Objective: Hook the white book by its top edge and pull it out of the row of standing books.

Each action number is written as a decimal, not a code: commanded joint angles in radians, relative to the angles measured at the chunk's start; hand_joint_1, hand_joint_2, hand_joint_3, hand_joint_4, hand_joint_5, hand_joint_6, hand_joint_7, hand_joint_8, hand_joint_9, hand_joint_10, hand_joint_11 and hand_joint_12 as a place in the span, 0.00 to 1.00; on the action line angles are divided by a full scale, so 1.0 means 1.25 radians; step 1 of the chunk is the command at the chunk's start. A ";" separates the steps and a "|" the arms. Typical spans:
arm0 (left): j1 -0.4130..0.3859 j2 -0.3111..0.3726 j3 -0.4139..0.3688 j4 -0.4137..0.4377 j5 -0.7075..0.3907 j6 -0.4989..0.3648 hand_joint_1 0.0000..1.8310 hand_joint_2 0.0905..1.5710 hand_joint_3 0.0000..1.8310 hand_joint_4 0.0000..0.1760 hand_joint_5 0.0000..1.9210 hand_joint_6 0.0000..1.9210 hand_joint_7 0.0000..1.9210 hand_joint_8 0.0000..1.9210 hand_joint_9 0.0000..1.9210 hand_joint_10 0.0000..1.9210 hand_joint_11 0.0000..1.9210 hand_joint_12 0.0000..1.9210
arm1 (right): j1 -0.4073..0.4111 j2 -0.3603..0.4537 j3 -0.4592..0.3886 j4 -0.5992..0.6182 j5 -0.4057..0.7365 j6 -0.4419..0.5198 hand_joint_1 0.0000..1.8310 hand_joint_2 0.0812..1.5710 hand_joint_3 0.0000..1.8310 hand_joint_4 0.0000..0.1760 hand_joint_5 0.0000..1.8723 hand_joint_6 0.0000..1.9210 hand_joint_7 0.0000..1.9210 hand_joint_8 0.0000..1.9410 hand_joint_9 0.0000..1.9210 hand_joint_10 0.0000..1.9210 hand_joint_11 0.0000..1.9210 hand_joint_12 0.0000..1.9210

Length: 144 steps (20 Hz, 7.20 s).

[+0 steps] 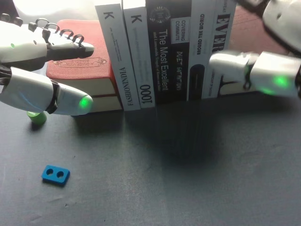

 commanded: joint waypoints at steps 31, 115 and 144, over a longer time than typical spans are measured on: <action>-0.016 0.005 0.016 0.013 0.056 -0.009 0.00 0.69 0.00 0.00 0.00 0.00 0.00 0.00 0.00 0.00 0.00 0.00 | -0.031 -0.177 0.163 0.003 0.117 0.005 0.00 0.74 0.00 0.00 0.00 0.00 0.00 0.00 0.00 0.00 0.00 0.00; -0.060 0.037 -0.005 0.013 0.014 0.067 0.00 0.71 0.00 0.00 0.00 0.00 0.00 0.00 0.00 0.00 0.00 0.00 | -0.287 0.060 -0.346 0.039 0.211 -0.232 0.00 0.74 0.00 0.00 0.01 0.00 0.00 0.00 0.00 0.00 0.00 0.00; -0.056 0.035 0.005 0.013 0.013 0.074 0.00 0.71 0.00 0.00 0.00 0.00 0.00 0.00 0.00 0.00 0.00 0.00 | -0.034 0.072 -0.151 0.006 -0.118 0.102 0.00 0.75 0.00 0.00 0.02 0.00 0.01 0.00 0.00 0.00 0.00 0.00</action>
